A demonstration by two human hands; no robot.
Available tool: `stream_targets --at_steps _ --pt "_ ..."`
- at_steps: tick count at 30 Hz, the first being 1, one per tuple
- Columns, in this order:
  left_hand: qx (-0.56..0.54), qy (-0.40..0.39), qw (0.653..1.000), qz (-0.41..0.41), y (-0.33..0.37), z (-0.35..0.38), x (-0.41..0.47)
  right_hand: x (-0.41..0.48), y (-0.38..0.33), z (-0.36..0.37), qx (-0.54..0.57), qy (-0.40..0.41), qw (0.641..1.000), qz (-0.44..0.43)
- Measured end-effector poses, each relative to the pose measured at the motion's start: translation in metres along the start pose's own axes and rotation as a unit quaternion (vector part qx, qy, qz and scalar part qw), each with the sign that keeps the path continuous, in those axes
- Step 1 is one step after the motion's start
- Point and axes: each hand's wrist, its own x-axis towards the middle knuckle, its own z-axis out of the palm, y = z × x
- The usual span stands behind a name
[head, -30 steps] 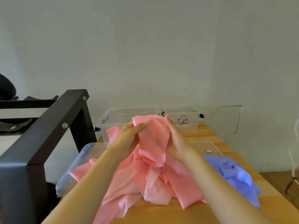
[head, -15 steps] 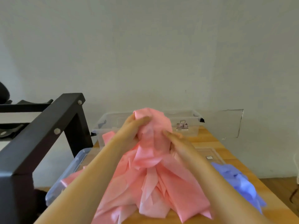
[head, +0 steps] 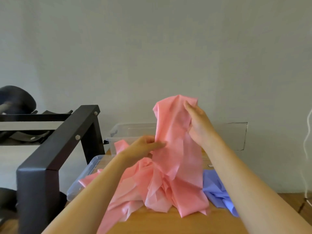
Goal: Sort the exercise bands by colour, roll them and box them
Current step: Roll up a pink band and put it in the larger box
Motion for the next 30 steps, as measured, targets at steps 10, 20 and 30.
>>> stream_targets --at_steps 10,20,30 --pt "-0.196 0.093 0.976 0.034 0.030 0.029 -0.001 -0.050 0.023 -0.027 -0.070 -0.085 0.976 0.190" --pt "-0.177 0.060 0.981 0.050 0.024 0.027 0.017 -0.053 0.027 -0.041 -0.156 -0.010 0.985 0.070" --pt "-0.207 -0.100 0.972 -0.048 -0.030 0.026 0.020 -0.019 0.024 -0.034 0.086 -0.037 0.994 0.052"
